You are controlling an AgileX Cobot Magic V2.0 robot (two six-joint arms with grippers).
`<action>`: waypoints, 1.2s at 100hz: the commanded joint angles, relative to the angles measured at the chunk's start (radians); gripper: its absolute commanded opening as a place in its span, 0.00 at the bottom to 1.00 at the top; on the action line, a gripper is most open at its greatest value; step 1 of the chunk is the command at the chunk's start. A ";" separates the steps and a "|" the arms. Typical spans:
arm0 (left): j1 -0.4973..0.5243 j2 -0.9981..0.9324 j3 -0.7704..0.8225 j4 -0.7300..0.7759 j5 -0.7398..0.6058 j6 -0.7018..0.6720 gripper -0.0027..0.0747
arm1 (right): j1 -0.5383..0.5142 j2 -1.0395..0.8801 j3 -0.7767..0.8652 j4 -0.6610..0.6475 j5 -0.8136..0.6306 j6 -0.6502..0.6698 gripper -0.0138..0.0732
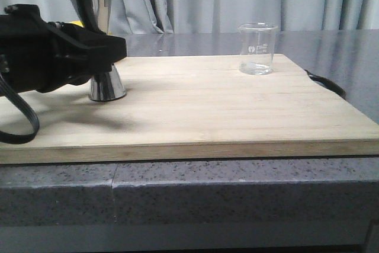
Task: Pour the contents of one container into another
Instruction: 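Lower the jigger onto the board with the left gripper and release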
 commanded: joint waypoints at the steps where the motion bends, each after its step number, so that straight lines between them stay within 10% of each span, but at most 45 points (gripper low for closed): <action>1: 0.002 -0.024 -0.018 -0.007 -0.049 -0.007 0.01 | 0.003 -0.019 -0.022 0.042 -0.028 0.000 0.81; 33: 0.002 -0.024 -0.018 -0.007 -0.049 -0.007 0.02 | 0.003 -0.019 -0.022 0.042 -0.028 0.000 0.81; 120: 0.002 -0.024 -0.018 0.017 -0.059 -0.007 0.50 | 0.003 -0.019 -0.022 0.042 -0.028 0.000 0.81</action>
